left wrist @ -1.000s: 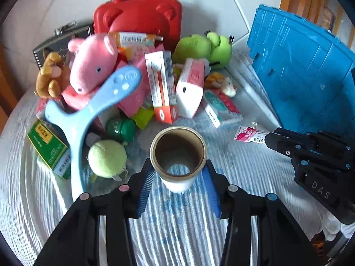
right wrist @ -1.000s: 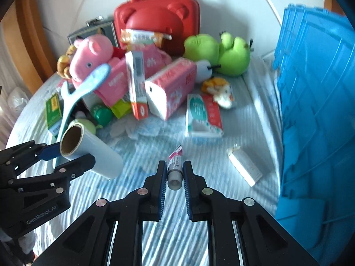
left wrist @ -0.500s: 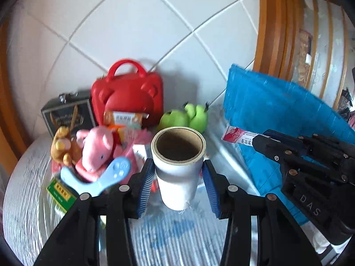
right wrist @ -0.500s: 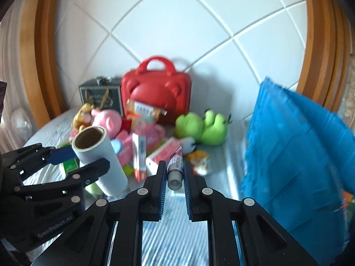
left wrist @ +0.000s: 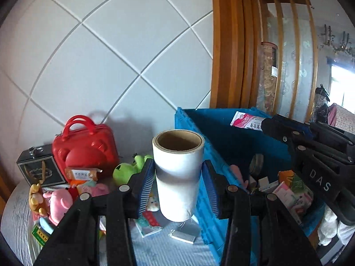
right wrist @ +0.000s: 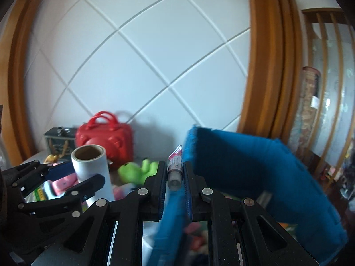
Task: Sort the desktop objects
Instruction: 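Carry the roller and tube into the crate and open both tools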
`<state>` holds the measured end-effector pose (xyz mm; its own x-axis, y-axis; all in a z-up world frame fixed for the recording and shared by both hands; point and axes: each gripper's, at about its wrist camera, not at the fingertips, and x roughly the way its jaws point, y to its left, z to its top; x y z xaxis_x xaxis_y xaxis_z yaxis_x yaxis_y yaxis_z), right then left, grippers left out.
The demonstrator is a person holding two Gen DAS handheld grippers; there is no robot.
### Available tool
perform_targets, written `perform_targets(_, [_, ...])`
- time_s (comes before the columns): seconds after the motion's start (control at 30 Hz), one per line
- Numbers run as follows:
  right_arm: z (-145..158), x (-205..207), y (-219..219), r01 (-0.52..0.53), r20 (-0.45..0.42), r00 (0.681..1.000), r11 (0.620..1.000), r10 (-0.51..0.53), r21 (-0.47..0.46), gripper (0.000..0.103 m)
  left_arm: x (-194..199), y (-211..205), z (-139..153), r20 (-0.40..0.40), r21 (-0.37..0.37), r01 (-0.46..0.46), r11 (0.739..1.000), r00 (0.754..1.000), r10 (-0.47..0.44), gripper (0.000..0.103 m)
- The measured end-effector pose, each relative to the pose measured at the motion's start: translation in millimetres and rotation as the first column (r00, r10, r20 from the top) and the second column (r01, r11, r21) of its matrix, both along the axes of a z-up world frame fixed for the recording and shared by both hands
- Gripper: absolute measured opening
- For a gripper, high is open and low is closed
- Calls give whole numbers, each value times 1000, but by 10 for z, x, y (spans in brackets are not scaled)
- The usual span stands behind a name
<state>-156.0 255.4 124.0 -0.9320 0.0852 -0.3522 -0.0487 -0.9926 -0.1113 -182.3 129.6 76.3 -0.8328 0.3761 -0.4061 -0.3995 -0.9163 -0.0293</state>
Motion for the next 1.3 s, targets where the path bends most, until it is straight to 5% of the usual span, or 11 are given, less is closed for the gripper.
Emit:
perform_targets(0.3, [81, -275, 1127, 153, 63, 986, 988, -154, 23, 15, -250, 1231, 351, -9, -33, 120, 992, 993, -120, 44])
perform_targets(0.6, [-215, -575, 1868, 239, 170, 956, 971, -239, 19, 15, -682, 2186, 66, 119, -112, 176, 978, 980, -162, 44])
perform_targets(0.8, [-351, -774, 2102, 252, 219, 943, 968, -250, 21, 15, -802, 2399, -158, 177, -173, 192, 966, 971, -162, 44])
perform_targets(0.93, [-493, -923, 2212, 236, 254, 941, 971, -222, -25, 15, -843, 2409, -313, 208, -213, 181, 960, 969, -136, 72])
perform_targets(1.3, [-697, -1050, 2226, 242, 318, 921, 970, -225, -15, 15, -883, 2396, -466, 268, -226, 201, 953, 954, -137, 73])
